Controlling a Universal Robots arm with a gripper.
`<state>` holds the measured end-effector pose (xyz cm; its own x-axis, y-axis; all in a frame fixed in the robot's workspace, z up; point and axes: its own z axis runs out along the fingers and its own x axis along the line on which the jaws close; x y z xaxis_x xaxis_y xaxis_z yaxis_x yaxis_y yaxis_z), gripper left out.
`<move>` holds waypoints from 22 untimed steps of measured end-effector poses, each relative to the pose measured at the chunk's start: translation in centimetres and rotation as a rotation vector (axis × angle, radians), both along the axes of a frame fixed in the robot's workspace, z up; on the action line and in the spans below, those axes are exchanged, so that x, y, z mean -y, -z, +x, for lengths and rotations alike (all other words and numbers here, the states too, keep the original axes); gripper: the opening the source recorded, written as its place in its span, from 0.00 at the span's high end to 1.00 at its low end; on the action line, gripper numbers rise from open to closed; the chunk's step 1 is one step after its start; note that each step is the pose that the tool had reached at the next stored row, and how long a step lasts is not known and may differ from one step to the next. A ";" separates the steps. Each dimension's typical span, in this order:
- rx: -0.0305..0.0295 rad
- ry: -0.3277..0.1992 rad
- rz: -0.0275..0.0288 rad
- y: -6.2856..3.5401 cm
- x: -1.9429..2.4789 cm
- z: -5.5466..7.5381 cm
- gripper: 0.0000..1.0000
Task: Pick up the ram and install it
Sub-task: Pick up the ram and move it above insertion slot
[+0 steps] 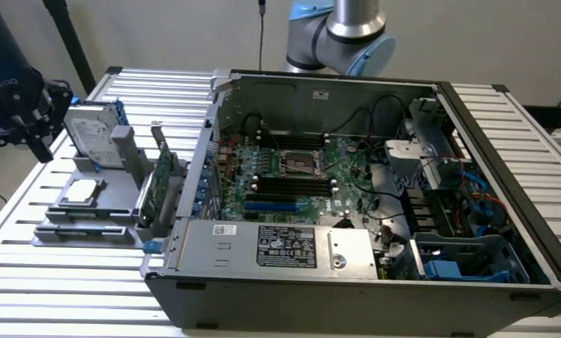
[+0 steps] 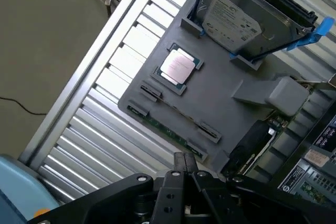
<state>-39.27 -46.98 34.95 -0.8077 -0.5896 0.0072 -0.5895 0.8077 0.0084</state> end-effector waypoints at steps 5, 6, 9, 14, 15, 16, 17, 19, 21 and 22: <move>0.0001 -0.092 0.0001 0.04 0.00 0.0 0.89; 0.0001 -0.110 0.0001 0.05 0.00 0.0 0.89; 0.0002 -0.163 0.0001 0.08 0.00 0.0 0.89; 0.0001 -0.255 0.0001 0.11 0.00 0.0 0.89; 0.0001 -0.273 0.0001 0.12 0.00 0.0 0.89; 0.0001 -0.291 0.0001 0.13 0.00 0.0 0.89; 0.0001 -0.309 0.0001 0.14 0.00 0.0 0.89; 0.0001 -0.345 0.0001 0.15 0.00 0.0 0.89; 0.0001 -0.383 0.0001 0.17 0.00 0.0 0.89; 0.0001 -0.400 0.0001 0.18 0.00 0.0 0.89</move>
<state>-39.27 -46.99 34.77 -0.5142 -0.8576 0.0071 -0.8576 0.5143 0.0084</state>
